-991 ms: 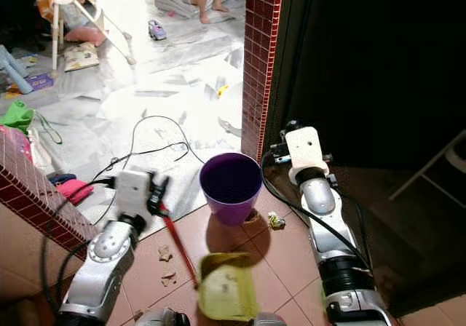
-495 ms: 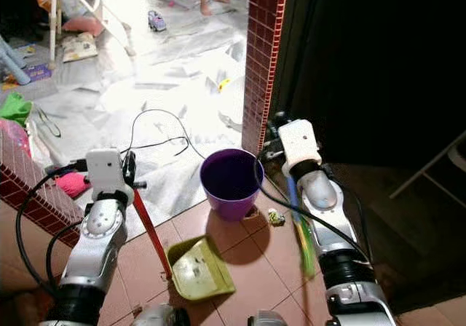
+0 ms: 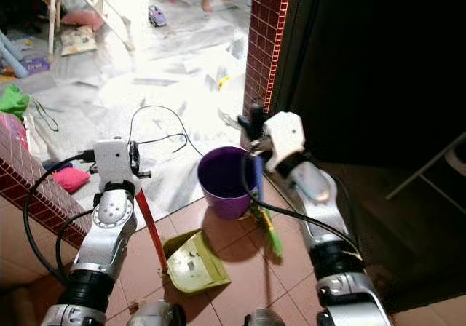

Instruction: Sweep floor

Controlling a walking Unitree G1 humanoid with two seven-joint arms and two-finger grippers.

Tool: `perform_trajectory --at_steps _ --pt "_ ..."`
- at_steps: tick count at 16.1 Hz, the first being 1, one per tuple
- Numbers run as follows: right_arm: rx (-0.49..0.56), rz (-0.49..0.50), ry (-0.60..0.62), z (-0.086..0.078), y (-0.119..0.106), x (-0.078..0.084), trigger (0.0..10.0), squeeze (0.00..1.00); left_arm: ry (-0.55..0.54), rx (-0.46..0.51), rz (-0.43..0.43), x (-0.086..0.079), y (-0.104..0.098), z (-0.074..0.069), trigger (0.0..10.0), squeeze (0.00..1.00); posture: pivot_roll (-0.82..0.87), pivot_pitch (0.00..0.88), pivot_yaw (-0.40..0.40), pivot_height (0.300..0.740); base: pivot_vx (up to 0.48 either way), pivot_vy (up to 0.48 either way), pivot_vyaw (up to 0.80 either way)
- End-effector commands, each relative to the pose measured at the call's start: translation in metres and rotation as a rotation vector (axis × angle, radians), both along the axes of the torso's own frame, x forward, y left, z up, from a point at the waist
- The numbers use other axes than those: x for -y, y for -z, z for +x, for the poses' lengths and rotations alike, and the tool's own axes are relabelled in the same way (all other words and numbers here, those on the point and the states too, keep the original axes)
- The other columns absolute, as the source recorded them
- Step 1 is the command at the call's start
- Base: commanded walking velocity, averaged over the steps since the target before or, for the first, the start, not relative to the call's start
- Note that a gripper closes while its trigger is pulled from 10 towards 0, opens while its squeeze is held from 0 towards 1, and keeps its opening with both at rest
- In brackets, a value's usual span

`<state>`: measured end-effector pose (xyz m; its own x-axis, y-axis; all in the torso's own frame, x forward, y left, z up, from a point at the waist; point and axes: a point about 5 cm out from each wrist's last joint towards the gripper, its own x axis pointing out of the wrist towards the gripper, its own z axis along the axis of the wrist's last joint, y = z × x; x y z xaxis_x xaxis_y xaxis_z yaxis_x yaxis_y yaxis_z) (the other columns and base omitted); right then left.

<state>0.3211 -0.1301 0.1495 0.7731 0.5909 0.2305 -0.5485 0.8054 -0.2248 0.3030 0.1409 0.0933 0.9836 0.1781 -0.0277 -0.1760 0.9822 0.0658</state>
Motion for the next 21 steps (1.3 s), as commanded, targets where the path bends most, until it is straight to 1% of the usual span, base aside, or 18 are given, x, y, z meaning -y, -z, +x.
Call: perform_trajectory --at_steps 1,2,3,4,6,8,11,13,15,17,18,19,20,21 --pt "0.028 0.080 -0.102 0.000 -0.016 -0.014 10.0 0.00 -0.010 0.050 0.024 -0.004 -0.010 0.005 10.0 0.00 -0.09 0.058 0.013 0.740 0.000 0.000 0.00" --pt "-0.016 0.121 -0.170 -0.003 -0.016 -0.021 10.0 0.00 -0.009 0.053 0.024 -0.005 -0.012 0.007 10.0 0.00 -0.09 0.059 0.013 0.740 0.000 0.000 0.00" --pt "-0.064 0.145 -0.233 -0.008 -0.013 -0.024 10.0 0.00 -0.008 0.055 0.025 -0.005 -0.012 0.008 10.0 0.00 -0.09 0.058 0.013 0.740 0.000 0.000 0.00" --pt "-0.084 0.149 -0.262 -0.011 -0.011 -0.024 10.0 0.00 -0.007 0.054 0.025 -0.005 -0.012 0.008 10.0 0.00 -0.10 0.056 0.014 0.740 0.000 0.000 0.00" --pt "-0.121 0.158 -0.299 -0.017 -0.007 -0.022 10.0 0.00 -0.003 0.048 0.026 -0.004 -0.010 0.010 10.0 0.00 -0.10 0.051 0.018 0.740 0.000 0.000 0.00" --pt "-0.175 0.206 -0.330 -0.026 -0.007 -0.018 10.0 0.00 0.017 0.045 0.013 0.000 -0.010 0.012 10.0 0.00 -0.11 0.039 0.021 0.740 0.000 0.000 0.00" --pt "-0.190 0.233 -0.353 -0.029 -0.014 -0.017 10.0 0.00 0.035 0.042 0.008 0.004 -0.009 0.016 10.0 0.00 -0.12 0.012 0.021 0.740 0.000 0.000 0.00" --pt "-0.181 0.246 -0.356 -0.028 -0.021 -0.015 10.0 0.00 0.035 0.042 0.009 0.005 -0.009 0.018 10.0 0.00 -0.13 0.003 0.019 0.740 0.000 0.000 0.00" --pt "-0.145 0.295 -0.299 -0.017 -0.040 -0.006 10.0 0.00 0.019 0.046 0.030 0.005 -0.009 0.020 10.0 0.00 -0.13 0.000 0.012 0.740 0.000 0.000 0.00" --pt "-0.079 0.286 -0.199 -0.007 -0.053 0.006 10.0 0.00 0.002 0.039 0.051 0.004 -0.008 0.021 10.0 0.00 -0.14 0.000 0.006 0.740 0.000 0.000 0.00" --pt "-0.063 0.286 -0.163 -0.003 -0.057 0.011 10.0 0.00 -0.003 0.039 0.059 0.003 -0.007 0.021 10.0 0.00 -0.14 0.000 0.006 0.740 0.000 0.000 0.00" --pt "-0.061 0.347 -0.094 0.004 -0.064 0.018 10.0 0.00 -0.001 0.044 0.072 0.003 -0.007 0.020 10.0 0.00 -0.14 0.000 0.005 0.740 0.000 0.000 0.00" --pt "-0.067 0.390 -0.054 0.009 -0.069 0.024 10.0 0.00 0.001 0.043 0.089 0.002 -0.007 0.021 10.0 0.00 -0.15 0.000 0.004 0.740 0.000 0.000 0.00" --pt "-0.045 0.352 -0.046 0.011 -0.072 0.025 10.0 0.00 -0.016 0.032 0.100 0.000 -0.005 0.021 10.0 0.00 -0.15 0.000 0.004 0.740 0.000 0.000 0.00"
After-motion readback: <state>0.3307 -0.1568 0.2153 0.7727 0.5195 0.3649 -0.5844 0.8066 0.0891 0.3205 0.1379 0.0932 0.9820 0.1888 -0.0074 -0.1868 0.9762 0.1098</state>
